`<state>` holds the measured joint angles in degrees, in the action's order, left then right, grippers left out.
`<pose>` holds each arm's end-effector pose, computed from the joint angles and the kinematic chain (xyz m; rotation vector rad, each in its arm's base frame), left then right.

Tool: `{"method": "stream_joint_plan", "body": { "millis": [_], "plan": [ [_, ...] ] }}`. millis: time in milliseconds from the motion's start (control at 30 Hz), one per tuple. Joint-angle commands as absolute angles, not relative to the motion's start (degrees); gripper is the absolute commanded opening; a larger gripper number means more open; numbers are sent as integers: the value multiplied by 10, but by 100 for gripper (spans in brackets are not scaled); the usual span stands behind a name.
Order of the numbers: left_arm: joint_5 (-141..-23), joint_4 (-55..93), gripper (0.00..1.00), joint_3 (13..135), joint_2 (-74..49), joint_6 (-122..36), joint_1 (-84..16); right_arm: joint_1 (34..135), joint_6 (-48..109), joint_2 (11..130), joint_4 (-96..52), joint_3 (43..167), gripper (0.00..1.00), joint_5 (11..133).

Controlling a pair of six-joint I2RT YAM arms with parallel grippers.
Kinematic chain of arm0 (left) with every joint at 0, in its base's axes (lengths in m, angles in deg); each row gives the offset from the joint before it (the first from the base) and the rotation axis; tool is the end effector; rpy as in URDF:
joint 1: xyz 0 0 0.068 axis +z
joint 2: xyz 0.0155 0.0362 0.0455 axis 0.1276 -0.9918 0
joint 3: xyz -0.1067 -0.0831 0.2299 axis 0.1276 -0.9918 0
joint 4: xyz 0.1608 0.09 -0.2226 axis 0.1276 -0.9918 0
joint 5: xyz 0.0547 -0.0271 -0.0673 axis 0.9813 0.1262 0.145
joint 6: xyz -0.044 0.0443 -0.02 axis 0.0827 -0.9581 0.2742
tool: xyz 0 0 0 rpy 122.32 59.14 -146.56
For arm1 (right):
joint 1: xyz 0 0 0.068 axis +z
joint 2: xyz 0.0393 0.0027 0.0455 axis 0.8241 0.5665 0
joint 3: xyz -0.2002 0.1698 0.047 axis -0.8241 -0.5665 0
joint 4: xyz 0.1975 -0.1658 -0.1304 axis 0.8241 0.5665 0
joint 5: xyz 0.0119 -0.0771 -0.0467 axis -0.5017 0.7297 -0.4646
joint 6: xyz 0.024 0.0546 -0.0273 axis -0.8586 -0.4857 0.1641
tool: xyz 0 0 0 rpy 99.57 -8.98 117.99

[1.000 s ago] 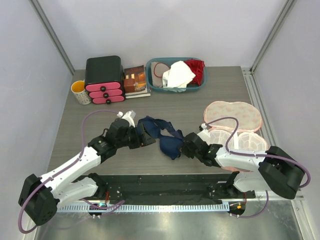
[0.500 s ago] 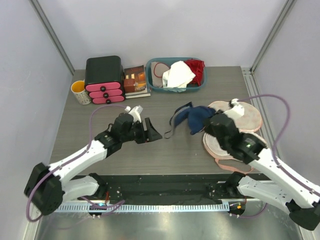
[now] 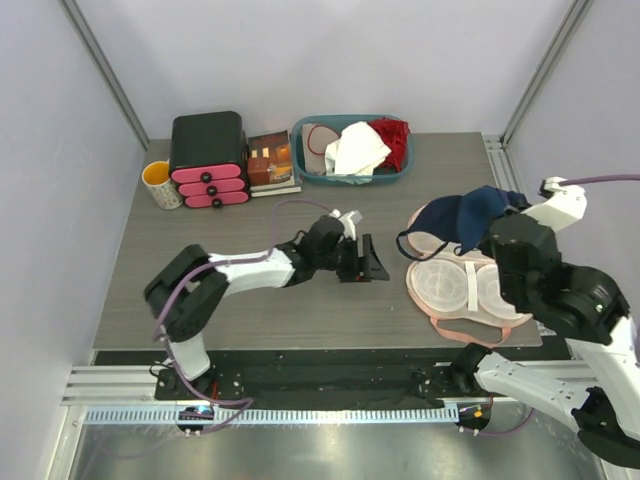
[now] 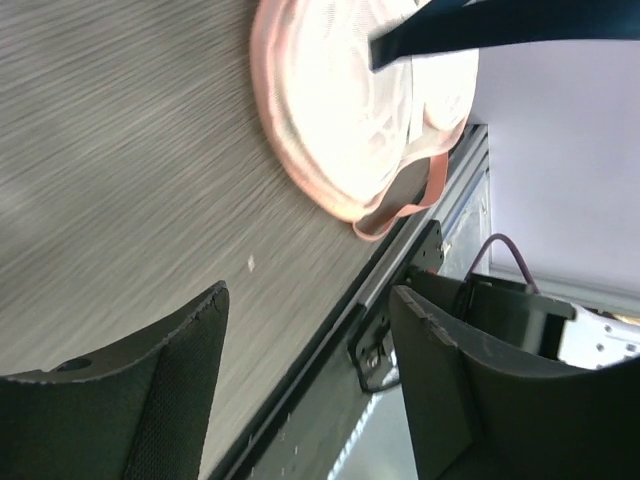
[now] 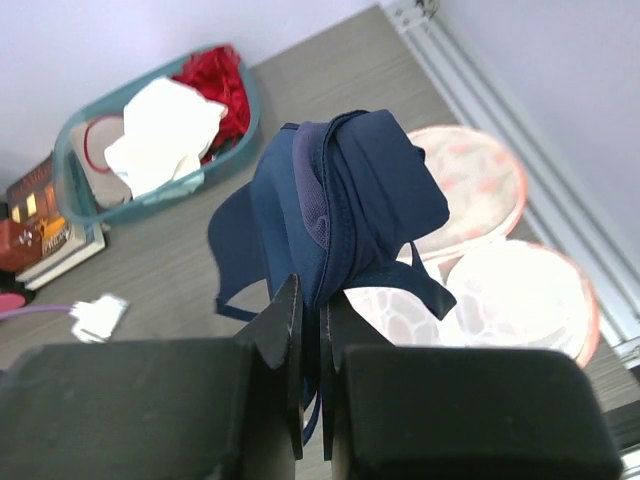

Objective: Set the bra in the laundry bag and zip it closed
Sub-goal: Move the laundry bag to the center of the board.

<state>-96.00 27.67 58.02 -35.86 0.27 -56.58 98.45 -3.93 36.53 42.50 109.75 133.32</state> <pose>0.2504 -0.3202 0.1622 0.1469 2.4584 -1.3676 0.1235 0.0580 0.4477 0.4871 1.8197 -0.0074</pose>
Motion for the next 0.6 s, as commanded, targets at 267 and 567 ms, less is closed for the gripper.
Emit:
{"method": "stream_joint_plan", "body": {
  "millis": [267,567],
  "plan": [
    [-929,312,59,759,-560,44,-630,984,51,337,471,1187,1,1375],
    [-843,252,42,822,-617,45,-634,985,58,312,470,1174,1,1340]
  ]
}}
